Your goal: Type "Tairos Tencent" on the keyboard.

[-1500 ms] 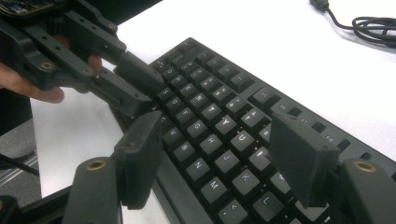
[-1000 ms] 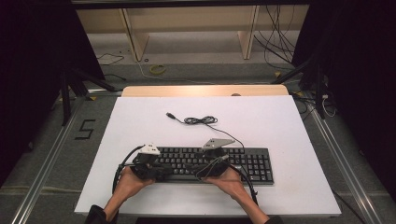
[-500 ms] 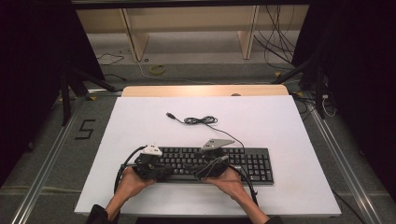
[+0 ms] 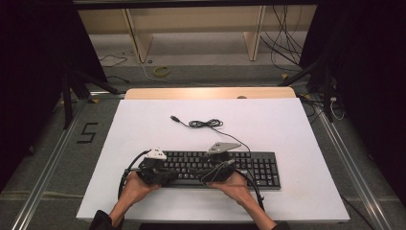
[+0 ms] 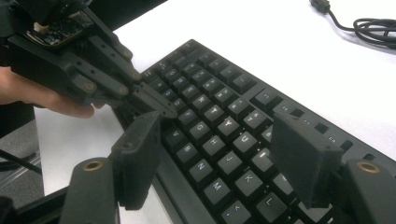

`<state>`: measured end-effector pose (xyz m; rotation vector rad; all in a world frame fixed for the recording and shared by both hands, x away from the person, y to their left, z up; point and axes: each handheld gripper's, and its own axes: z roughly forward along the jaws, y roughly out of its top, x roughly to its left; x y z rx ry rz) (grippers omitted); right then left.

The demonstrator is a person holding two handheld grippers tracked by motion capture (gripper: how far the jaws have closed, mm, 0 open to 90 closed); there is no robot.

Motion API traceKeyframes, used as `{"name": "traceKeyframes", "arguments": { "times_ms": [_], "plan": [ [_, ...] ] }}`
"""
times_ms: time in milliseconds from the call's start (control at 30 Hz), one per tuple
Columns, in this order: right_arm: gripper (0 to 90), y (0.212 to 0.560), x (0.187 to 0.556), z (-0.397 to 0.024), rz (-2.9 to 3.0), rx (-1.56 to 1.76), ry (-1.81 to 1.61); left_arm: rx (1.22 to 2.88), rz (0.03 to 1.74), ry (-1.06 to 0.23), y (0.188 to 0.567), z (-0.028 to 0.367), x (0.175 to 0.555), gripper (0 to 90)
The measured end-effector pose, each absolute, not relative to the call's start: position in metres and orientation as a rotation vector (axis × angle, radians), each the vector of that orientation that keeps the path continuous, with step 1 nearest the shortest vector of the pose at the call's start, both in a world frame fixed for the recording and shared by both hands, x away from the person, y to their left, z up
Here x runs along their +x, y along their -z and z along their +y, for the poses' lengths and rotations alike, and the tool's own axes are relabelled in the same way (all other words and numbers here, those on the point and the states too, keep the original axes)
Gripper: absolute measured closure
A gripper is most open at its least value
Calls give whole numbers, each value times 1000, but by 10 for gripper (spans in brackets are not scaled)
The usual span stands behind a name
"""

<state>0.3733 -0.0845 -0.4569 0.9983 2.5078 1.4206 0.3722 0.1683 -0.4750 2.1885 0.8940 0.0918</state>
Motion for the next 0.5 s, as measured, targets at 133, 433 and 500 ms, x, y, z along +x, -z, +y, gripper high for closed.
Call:
{"name": "traceKeyframes", "arguments": {
  "times_ms": [133,433,500],
  "plan": [
    [348,457,374,-85,2509,1000,-1420,2163,899,-108,470,171,371,868],
    [349,457,374,-85,2507,996,-1422,2112,906,-100,461,175,372,777],
    [349,457,374,-85,2508,997,-1421,2103,909,-100,460,176,372,751]
  ]
}}
